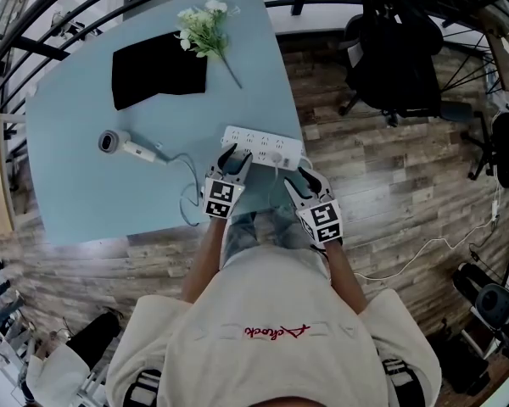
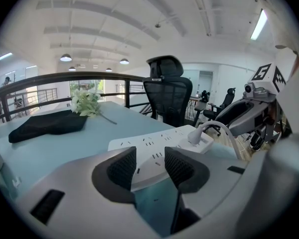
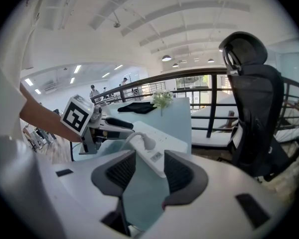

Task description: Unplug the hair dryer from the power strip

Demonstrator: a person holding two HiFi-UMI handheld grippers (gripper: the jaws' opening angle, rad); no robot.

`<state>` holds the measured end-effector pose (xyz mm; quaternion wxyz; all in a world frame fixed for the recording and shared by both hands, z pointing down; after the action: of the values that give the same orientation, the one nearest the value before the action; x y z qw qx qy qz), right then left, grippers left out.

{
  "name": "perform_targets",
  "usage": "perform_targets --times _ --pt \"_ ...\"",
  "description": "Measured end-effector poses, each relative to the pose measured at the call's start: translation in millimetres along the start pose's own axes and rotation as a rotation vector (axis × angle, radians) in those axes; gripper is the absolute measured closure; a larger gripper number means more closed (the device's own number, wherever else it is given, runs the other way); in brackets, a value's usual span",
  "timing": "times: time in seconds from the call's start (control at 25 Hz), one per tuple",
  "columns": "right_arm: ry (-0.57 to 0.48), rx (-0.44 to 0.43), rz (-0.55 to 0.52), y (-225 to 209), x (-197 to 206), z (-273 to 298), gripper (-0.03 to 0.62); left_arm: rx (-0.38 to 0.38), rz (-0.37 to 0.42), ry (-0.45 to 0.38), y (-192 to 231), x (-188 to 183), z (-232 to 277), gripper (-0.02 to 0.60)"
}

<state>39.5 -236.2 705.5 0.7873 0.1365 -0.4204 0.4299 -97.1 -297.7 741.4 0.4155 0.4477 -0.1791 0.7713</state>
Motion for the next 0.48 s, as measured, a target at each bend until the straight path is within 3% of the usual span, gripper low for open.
perform_targets --times 0.48 --pt "0.021 -0.023 -0.108 0 -4 30 0.418 0.0 -0.002 0.004 0 1 0 0.41"
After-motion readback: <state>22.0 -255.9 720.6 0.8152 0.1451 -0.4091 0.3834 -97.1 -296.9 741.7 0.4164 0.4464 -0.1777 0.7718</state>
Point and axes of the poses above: the fingertips, and each gripper's own axes: z forward along the fingers, y to its left, x out of its underside, the point moved 1 cm from there along -z, backward along the fingers, and after that the axes turned 2 degrees about x, right-handed, at the moved point
